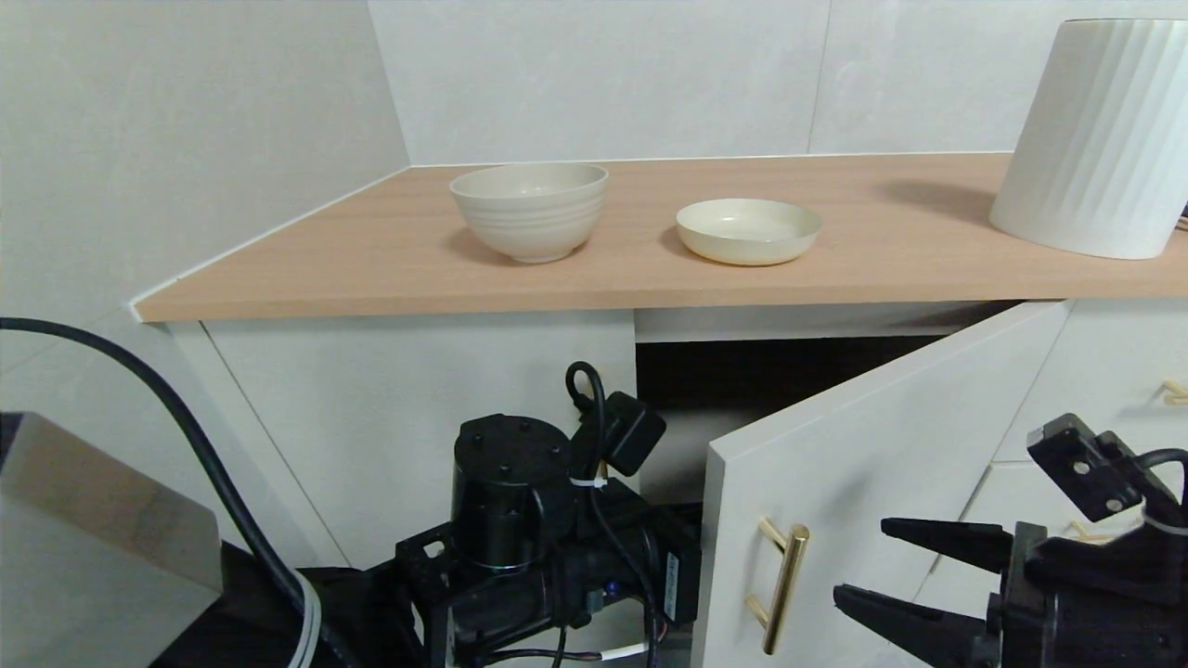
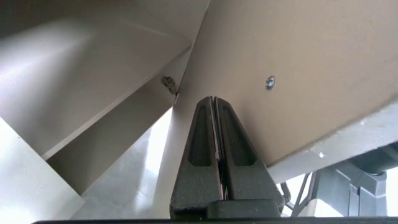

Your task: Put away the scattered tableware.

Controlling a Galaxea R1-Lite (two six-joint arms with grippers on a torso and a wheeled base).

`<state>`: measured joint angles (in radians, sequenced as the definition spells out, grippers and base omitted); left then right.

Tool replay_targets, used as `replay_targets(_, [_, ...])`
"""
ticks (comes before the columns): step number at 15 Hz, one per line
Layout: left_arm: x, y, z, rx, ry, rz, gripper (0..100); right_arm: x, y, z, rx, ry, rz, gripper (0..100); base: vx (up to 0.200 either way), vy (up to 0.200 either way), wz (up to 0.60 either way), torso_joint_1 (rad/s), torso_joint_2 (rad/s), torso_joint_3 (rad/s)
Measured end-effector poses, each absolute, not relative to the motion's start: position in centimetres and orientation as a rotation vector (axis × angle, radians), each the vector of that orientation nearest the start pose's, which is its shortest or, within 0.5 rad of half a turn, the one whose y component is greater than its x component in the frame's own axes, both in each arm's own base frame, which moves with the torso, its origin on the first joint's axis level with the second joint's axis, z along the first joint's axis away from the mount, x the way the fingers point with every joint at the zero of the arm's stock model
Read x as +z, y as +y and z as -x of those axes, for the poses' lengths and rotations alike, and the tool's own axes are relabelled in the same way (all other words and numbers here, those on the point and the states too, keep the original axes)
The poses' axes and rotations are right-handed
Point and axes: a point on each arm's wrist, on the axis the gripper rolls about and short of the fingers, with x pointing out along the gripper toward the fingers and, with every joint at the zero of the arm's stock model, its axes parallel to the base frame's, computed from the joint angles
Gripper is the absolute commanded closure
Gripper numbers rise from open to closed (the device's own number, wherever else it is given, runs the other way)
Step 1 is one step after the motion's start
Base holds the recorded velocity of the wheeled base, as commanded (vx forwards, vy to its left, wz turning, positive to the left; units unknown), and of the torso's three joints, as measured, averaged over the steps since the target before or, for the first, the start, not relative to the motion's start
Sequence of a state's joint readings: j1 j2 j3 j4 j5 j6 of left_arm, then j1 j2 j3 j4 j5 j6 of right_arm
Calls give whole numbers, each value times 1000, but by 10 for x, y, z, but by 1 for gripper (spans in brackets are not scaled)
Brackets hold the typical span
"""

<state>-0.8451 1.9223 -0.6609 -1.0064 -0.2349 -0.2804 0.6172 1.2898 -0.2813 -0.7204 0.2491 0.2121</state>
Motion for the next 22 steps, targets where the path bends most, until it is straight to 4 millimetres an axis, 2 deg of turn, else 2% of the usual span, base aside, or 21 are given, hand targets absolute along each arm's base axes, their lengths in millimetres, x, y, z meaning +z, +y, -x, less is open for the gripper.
replay_targets(2, [110,-249,-214,-1023,411,168,100,148,99,-129,834,392,-139,0,0,0,0,0,0,0])
replay_targets(5, [106,-251,-217,-1019,418,166,100,149,97,-125,841,382,-143,0,-200,0,0,7,2,-1])
replay_targets(9, [98,-257,-221,-1018,435,159,100,150,95,-120,852,370,-144,0,0,0,0,0,0,0])
replay_targets(14, [96,-264,-226,-1013,430,159,100,156,90,-103,903,316,-149,0,0,0,0,0,0,0])
replay_targets(16, [96,-265,-228,-996,423,160,100,154,88,-97,917,340,-142,0,0,0,0,0,0,0])
replay_targets(19, [97,-266,-229,-990,415,161,100,150,84,-85,963,424,-118,0,-200,0,0,7,7,-2])
replay_targets(22, [98,-270,-226,-1005,419,158,100,155,80,-77,1044,409,-129,0,-67,0,0,2,2,-2])
